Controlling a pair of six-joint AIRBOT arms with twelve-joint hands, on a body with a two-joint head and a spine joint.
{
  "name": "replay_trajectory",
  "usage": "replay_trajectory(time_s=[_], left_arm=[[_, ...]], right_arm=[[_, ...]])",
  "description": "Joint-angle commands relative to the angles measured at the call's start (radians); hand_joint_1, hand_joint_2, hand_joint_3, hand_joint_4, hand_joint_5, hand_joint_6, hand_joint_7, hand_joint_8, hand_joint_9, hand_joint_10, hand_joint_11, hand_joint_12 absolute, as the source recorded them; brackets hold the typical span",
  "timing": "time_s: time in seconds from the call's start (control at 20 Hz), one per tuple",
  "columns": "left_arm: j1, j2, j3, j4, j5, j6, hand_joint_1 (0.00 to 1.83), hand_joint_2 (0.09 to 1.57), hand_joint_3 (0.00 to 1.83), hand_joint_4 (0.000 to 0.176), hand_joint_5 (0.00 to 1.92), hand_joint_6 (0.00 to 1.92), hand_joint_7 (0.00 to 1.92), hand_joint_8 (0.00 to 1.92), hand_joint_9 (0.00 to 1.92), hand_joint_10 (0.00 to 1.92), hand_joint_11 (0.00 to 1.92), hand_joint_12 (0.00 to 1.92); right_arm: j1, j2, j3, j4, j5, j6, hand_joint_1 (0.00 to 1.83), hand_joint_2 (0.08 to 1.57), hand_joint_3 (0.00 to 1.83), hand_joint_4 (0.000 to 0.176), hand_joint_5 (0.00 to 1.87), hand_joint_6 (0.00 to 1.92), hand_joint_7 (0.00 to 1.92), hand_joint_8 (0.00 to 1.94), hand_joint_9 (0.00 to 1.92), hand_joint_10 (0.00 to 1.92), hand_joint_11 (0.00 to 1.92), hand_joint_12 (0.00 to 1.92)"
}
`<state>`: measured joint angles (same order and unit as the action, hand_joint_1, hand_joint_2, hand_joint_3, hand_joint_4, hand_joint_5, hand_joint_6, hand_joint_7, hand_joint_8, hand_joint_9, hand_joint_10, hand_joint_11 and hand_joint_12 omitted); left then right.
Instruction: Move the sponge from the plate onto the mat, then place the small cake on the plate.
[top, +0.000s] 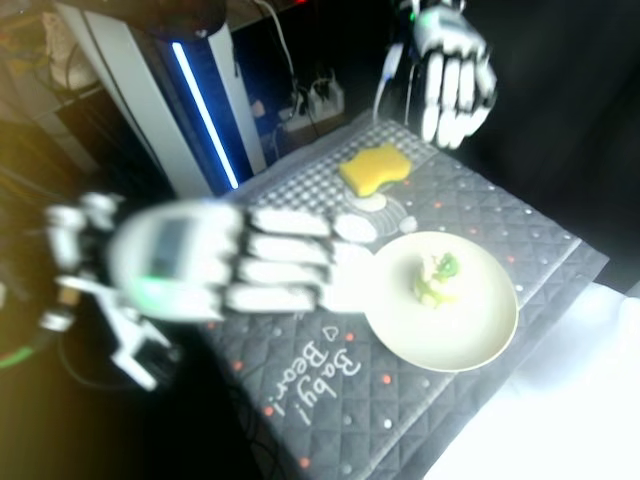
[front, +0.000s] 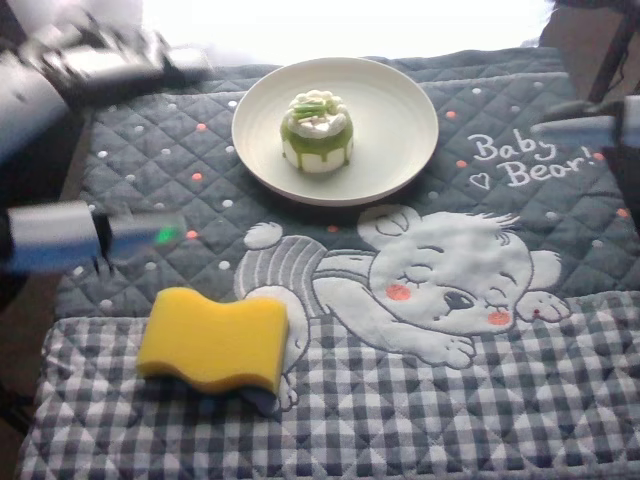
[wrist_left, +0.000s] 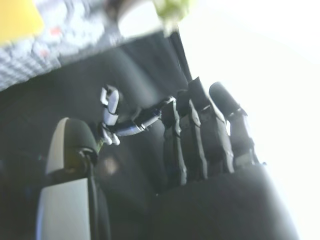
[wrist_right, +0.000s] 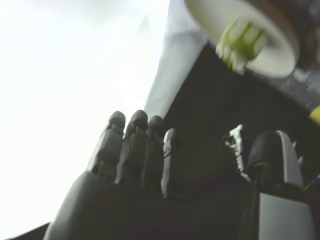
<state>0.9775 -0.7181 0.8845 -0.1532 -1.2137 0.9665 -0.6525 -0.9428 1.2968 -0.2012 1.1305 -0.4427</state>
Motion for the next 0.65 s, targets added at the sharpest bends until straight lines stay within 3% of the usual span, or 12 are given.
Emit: replay_trajectory(time_s=[0.0, 0.05, 0.15, 0.2, 0.25, 0.3, 0.35, 0.45, 0.5, 0.55, 0.6], left_arm=[[0.001, 0.003, 0.004, -0.005, -0.211, -0.032, 0.79, 0.99, 0.00, 0.023, 0.28, 0.00, 0.34, 0.00, 0.30, 0.02, 0.00, 0.75], [0.007, 0.001, 0.013, -0.007, -0.260, -0.076, 0.71, 1.01, 0.00, 0.015, 0.22, 0.00, 0.35, 0.00, 0.35, 0.02, 0.00, 0.88], [0.018, -0.022, 0.032, -0.007, -0.344, -0.167, 0.49, 1.16, 0.01, 0.000, 0.20, 0.00, 0.35, 0.00, 0.39, 0.01, 0.00, 1.11], [0.021, -0.033, 0.035, -0.007, -0.357, -0.174, 0.38, 1.21, 0.02, 0.000, 0.18, 0.00, 0.34, 0.00, 0.39, 0.01, 0.00, 1.13], [0.022, -0.052, 0.037, -0.007, -0.371, -0.174, 0.25, 1.24, 0.01, 0.000, 0.10, 0.00, 0.25, 0.00, 0.31, 0.00, 0.02, 0.86], [0.022, -0.068, 0.039, -0.008, -0.382, -0.175, 0.25, 1.23, 0.00, 0.000, 0.10, 0.00, 0.21, 0.00, 0.28, 0.00, 0.10, 0.61], [0.022, -0.082, 0.039, -0.012, -0.413, -0.183, 0.21, 1.22, 0.00, 0.000, 0.02, 0.00, 0.11, 0.00, 0.19, 0.00, 0.12, 0.43], [0.043, -0.091, 0.038, -0.024, -0.479, -0.210, 0.03, 1.33, 0.00, 0.000, 0.02, 0.00, 0.17, 0.00, 0.20, 0.00, 0.17, 0.20], [0.059, -0.091, 0.036, -0.032, -0.512, -0.218, 0.01, 1.33, 0.00, 0.000, 0.04, 0.00, 0.19, 0.00, 0.19, 0.00, 0.16, 0.10], [0.063, -0.083, 0.033, -0.040, -0.519, -0.227, 0.00, 1.34, 0.00, 0.000, 0.17, 0.01, 0.20, 0.00, 0.19, 0.00, 0.17, 0.07], [0.057, -0.080, 0.034, -0.040, -0.519, -0.227, 0.00, 1.33, 0.00, 0.000, 0.18, 0.01, 0.21, 0.00, 0.20, 0.00, 0.17, 0.06]], right_arm=[[-0.035, 0.019, -0.016, 0.082, 0.223, 0.004, 0.89, 0.97, 0.01, 0.055, 0.29, 0.00, 0.33, 0.00, 0.28, 0.00, 0.07, 0.14], [-0.094, 0.032, -0.037, 0.134, 0.294, -0.001, 0.87, 1.01, 0.00, 0.051, 0.29, 0.00, 0.35, 0.01, 0.31, 0.01, 0.01, 0.30], [-0.230, 0.063, -0.092, 0.245, 0.456, -0.032, 0.89, 1.03, 0.00, 0.046, 0.39, 0.01, 0.38, 0.01, 0.34, 0.01, 0.00, 0.41], [-0.268, 0.066, -0.108, 0.278, 0.508, -0.039, 0.95, 1.02, 0.00, 0.039, 0.41, 0.01, 0.36, 0.00, 0.33, 0.00, 0.00, 0.31], [-0.333, 0.060, -0.126, 0.334, 0.586, -0.039, 0.94, 0.99, 0.00, 0.071, 0.33, 0.00, 0.31, 0.00, 0.26, 0.00, 0.00, 0.23], [-0.390, 0.053, -0.143, 0.386, 0.633, -0.039, 0.95, 0.99, 0.00, 0.096, 0.27, 0.00, 0.28, 0.00, 0.23, 0.00, 0.00, 0.25], [-0.433, 0.051, -0.170, 0.415, 0.632, -0.038, 1.01, 1.04, 0.01, 0.140, 0.28, 0.01, 0.28, 0.00, 0.22, 0.00, 0.00, 0.22], [-0.478, 0.052, -0.185, 0.419, 0.632, -0.038, 1.08, 0.97, 0.00, 0.137, 0.27, 0.00, 0.33, 0.00, 0.31, 0.01, 0.07, 0.23], [-0.498, 0.057, -0.188, 0.430, 0.632, -0.038, 1.10, 1.00, 0.00, 0.139, 0.15, 0.00, 0.23, 0.00, 0.29, 0.00, 0.07, 0.19], [-0.503, 0.067, -0.192, 0.435, 0.632, -0.036, 1.01, 1.03, 0.01, 0.129, 0.03, 0.00, 0.14, 0.00, 0.23, 0.00, 0.12, 0.19], [-0.498, 0.076, -0.194, 0.423, 0.633, -0.036, 1.02, 1.05, 0.01, 0.130, 0.02, 0.00, 0.10, 0.00, 0.19, 0.00, 0.03, 0.15]])
